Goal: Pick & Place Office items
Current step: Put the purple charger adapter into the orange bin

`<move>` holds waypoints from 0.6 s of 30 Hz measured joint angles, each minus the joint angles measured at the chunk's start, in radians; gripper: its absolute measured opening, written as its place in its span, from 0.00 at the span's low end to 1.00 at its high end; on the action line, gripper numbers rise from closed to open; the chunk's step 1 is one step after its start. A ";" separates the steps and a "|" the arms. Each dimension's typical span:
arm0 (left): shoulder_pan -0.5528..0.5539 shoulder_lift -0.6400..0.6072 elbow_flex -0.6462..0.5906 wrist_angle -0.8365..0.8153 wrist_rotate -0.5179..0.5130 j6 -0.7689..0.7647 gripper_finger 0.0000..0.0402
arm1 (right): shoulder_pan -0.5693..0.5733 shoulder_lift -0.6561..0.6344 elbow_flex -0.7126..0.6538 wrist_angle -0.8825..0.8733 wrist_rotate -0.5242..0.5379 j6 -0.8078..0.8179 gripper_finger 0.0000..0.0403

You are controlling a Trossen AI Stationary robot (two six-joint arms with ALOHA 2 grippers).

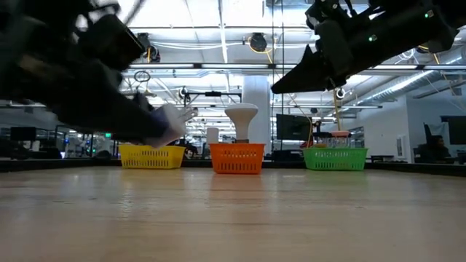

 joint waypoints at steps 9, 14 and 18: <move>0.354 0.001 -0.123 0.293 0.406 0.000 0.35 | -0.058 0.102 0.017 0.128 -0.138 -0.139 0.20; 0.488 0.001 -0.104 0.295 0.559 -0.023 0.35 | -0.087 0.175 0.116 0.081 -0.219 -0.271 0.36; 0.565 0.001 -0.100 0.295 0.636 -0.078 0.35 | -0.106 0.230 0.224 -0.041 -0.239 -0.410 0.50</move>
